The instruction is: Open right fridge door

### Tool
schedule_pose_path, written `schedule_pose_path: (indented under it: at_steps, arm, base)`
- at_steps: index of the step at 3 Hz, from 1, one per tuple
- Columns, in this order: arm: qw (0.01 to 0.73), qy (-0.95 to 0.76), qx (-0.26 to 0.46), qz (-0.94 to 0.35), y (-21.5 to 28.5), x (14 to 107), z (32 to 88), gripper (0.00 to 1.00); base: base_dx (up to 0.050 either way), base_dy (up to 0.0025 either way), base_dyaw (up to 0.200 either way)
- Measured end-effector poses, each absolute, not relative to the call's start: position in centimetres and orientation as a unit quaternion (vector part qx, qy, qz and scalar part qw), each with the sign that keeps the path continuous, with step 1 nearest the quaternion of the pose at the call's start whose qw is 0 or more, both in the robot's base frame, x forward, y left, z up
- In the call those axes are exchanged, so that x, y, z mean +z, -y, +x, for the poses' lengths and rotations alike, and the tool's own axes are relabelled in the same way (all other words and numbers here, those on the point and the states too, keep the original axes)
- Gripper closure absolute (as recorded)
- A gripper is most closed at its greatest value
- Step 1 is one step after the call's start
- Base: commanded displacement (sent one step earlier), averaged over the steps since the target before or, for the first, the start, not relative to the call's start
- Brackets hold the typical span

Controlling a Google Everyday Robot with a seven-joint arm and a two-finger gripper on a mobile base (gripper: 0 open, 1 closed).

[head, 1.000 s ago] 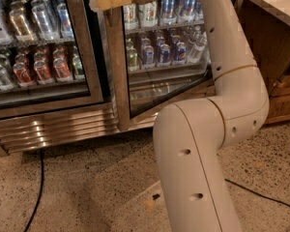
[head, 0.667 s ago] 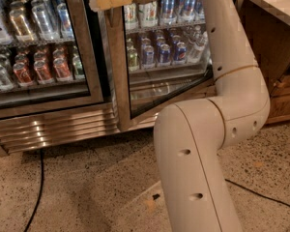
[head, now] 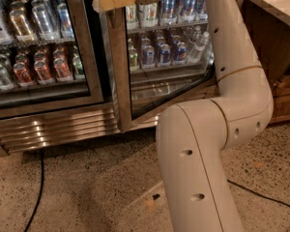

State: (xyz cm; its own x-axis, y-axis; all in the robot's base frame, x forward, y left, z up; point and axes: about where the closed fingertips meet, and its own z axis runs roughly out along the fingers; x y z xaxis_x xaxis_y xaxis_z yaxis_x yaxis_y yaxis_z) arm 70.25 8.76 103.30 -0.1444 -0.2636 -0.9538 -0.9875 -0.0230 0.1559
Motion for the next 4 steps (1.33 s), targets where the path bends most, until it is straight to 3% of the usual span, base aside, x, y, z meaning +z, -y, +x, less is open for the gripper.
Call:
schedule_pose_path:
  at_steps: [1,3,4]
  arm:
    - [0.38,-0.587,0.477,-0.532,-8.3,103.2,70.1,0.29]
    - [0.381,-0.587,0.477,-0.532,-7.2,103.3,69.9,0.21]
    - [0.381,-0.587,0.477,-0.532,-7.0,103.4,70.0,0.11]
  base:
    - [0.0,0.0,0.0]
    - [0.0,0.0,0.0]
    - [0.0,0.0,0.0]
